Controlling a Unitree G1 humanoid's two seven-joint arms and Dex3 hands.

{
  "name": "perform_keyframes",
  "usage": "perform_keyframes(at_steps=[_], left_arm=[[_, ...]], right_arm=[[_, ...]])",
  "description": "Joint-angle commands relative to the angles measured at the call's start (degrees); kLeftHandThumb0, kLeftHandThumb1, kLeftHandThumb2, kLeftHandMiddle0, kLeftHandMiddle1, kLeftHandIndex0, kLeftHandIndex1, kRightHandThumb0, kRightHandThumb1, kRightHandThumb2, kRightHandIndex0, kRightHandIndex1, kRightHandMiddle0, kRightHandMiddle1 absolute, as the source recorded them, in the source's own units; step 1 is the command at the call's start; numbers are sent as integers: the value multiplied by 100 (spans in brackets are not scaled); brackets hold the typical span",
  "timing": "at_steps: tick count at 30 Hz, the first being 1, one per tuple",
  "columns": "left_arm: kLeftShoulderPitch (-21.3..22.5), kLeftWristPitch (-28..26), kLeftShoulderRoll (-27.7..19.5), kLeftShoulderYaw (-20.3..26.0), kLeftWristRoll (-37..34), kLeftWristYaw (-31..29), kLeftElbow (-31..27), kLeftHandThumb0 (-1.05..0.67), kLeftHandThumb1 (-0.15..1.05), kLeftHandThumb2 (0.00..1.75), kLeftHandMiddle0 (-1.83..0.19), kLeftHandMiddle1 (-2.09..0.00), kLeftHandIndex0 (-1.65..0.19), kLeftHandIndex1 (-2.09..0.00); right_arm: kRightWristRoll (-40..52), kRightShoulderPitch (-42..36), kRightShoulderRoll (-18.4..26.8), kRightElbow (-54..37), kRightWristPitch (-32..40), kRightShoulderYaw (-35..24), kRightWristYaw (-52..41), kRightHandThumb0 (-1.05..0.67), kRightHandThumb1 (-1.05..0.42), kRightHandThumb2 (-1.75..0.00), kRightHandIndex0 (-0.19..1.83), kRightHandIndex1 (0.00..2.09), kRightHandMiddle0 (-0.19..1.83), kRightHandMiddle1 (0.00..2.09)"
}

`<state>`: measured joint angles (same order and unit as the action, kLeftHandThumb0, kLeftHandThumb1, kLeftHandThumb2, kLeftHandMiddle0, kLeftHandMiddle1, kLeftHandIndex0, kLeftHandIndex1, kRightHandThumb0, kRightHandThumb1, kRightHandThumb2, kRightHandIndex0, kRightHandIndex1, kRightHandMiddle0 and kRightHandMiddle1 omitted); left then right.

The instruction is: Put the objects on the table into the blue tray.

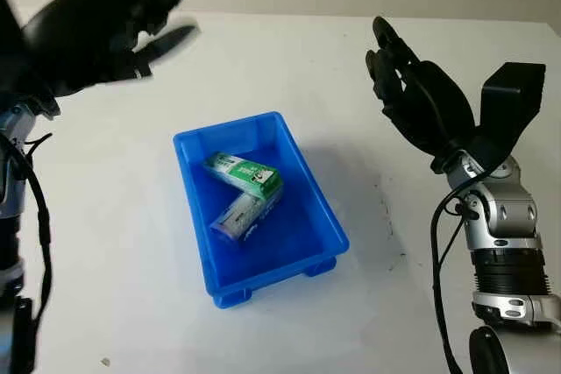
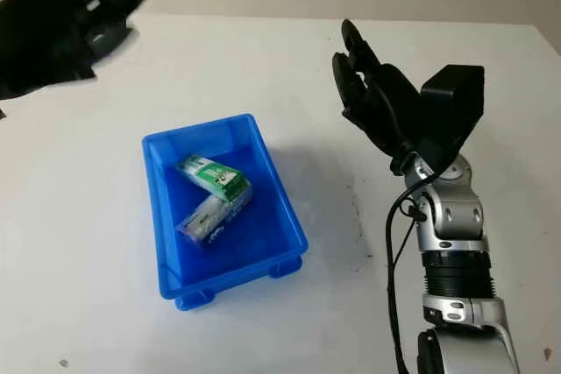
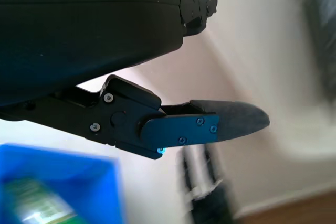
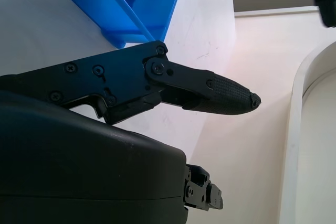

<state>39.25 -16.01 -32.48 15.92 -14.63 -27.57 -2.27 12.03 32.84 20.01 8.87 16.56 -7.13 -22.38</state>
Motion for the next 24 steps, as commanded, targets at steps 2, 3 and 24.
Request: perform_keyframes(at_steps=[2,3,24], left_arm=[[-444,126,510,403,-58,805,38,-78,105,65,19,-1,19,0],[-551,155,676,451,-90,1011,20,-78,105,65,19,0,19,0],[-2143,897,1656,-329,988,2349,-306,-80,105,74,19,0,19,0]], right_arm=[[87,133,-50,46,-109,-34,-51,-69,-105,-67,-19,0,-19,0],[120,151,-72,58,-98,-49,-49,-70,-105,-67,-19,0,-19,0],[151,-72,-607,-12,-564,-63,546,-79,-105,-74,-19,0,-19,0]])
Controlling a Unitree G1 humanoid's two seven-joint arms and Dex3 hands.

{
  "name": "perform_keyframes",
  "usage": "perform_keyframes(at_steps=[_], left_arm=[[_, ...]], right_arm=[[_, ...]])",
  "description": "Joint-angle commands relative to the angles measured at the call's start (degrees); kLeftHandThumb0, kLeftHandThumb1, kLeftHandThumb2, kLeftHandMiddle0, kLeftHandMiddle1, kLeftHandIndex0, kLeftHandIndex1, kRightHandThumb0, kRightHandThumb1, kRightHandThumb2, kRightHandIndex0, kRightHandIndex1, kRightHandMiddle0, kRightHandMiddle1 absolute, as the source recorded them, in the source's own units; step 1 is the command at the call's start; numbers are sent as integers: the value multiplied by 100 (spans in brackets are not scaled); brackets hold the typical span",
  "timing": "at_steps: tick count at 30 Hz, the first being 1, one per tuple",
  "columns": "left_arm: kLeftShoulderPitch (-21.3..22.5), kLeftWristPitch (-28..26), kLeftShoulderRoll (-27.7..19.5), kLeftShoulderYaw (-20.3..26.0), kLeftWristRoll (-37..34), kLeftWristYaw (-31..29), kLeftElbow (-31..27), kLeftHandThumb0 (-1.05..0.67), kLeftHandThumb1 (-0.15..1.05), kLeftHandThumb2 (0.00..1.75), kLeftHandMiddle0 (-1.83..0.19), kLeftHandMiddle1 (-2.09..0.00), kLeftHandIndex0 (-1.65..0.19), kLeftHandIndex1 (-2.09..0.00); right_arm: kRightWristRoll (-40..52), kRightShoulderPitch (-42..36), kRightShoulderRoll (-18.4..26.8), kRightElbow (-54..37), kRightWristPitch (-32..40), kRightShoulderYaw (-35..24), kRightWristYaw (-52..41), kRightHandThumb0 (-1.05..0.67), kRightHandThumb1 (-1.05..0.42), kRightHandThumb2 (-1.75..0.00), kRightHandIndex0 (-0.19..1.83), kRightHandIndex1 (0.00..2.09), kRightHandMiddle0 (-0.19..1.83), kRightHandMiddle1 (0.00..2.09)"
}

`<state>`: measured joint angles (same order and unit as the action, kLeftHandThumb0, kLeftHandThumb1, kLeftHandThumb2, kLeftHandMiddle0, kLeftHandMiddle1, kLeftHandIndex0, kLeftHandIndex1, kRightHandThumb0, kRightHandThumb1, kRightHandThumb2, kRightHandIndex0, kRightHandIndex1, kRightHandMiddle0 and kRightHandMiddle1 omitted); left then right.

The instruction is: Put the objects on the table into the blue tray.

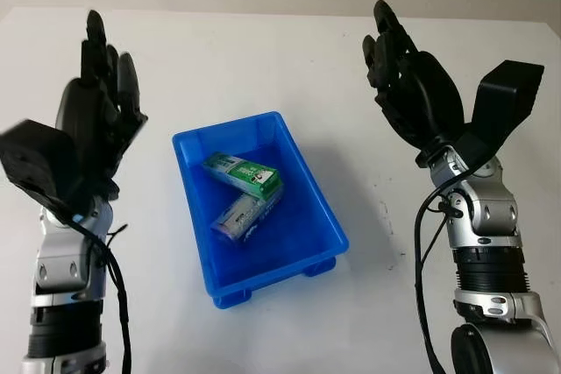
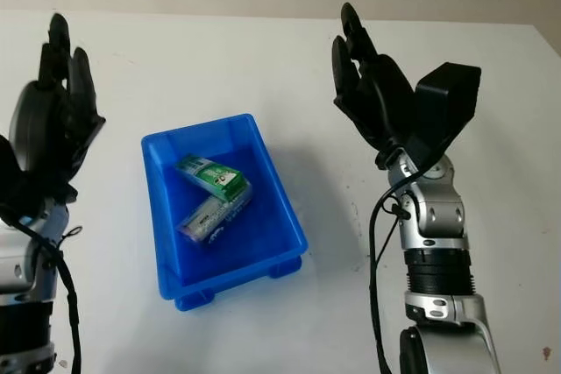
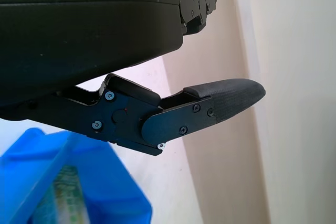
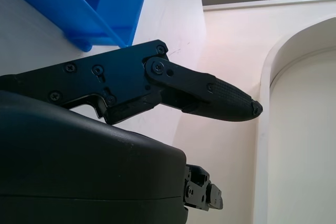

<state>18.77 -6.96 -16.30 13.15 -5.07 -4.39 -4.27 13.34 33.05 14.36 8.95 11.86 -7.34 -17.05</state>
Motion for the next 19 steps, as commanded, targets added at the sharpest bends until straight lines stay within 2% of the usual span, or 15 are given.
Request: perform_keyframes(at_steps=[1,19], left_arm=[[-110,-13,59,-61,41,46,-104,-81,105,74,19,0,19,0],[-65,-82,97,-41,-21,104,-226,-81,105,75,19,0,19,0]], right_arm=[[17,-123,-64,-23,-102,-40,29,-79,-105,-74,-19,0,-19,0],[34,-316,-129,119,-90,-38,6,-74,-105,-75,-19,0,-19,0]])
